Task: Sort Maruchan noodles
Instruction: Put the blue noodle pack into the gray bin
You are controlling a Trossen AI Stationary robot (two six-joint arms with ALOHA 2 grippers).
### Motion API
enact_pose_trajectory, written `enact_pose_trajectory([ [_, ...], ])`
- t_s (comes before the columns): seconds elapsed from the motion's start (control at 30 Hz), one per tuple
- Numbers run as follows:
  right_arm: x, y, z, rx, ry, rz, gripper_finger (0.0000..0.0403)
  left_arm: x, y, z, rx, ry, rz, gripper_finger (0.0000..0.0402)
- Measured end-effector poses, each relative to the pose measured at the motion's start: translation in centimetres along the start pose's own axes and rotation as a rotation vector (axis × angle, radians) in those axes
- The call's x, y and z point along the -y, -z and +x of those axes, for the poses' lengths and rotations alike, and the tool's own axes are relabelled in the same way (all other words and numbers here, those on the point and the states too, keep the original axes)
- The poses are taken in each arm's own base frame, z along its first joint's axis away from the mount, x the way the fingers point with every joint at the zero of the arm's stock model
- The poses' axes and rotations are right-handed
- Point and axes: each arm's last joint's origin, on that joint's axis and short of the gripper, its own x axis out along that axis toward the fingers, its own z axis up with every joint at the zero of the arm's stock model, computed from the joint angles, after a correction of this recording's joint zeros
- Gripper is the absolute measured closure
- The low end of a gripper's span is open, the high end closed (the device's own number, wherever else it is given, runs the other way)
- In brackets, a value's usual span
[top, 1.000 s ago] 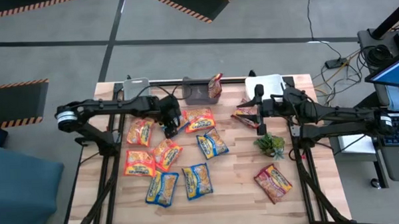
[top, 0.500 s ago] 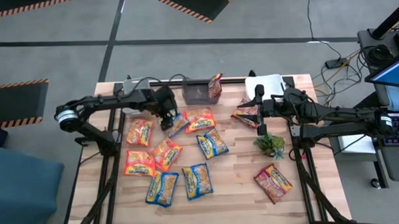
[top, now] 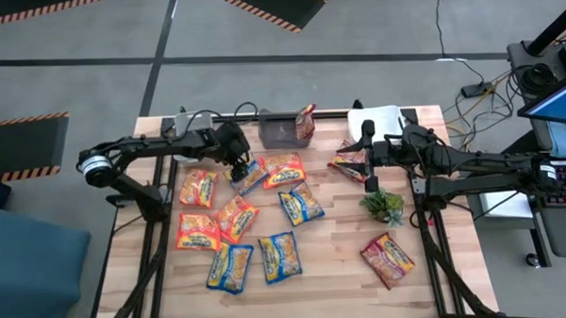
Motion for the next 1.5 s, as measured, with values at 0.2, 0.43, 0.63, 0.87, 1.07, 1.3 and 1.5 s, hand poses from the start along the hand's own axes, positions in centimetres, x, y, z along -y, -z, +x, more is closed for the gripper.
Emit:
enact_pose_trajectory([
  [0.2,0.0,0.0,0.0,0.001,0.001,-0.001,0.0264,0.1,1.6,1.2,0.032,-0.003,-0.043,0.0154],
  [0.43,0.0,-0.1,0.0,0.007,0.002,-0.003,0.0264,0.3,2.7,2.0,0.082,-0.004,-0.094,0.0157],
  [0.63,0.0,-0.1,0.0,0.006,0.003,-0.003,0.0264,0.4,3.3,2.2,0.079,0.001,-0.119,0.0174],
  [0.87,0.0,-0.1,0.0,0.006,0.003,-0.001,0.0264,0.4,3.3,2.2,0.079,0.002,-0.107,0.0217],
  [1.07,0.0,-0.1,0.0,0.006,0.004,-0.002,0.0264,0.5,3.3,2.2,0.084,0.002,-0.100,0.0293],
  [1.3,0.1,0.0,0.0,-0.005,0.039,0.000,0.0264,0.4,2.5,2.0,0.105,-0.003,-0.098,0.0395],
  [1.5,0.2,0.0,0.0,-0.013,0.055,0.001,0.0264,0.4,0.9,1.2,0.152,0.011,-0.077,0.0400],
])
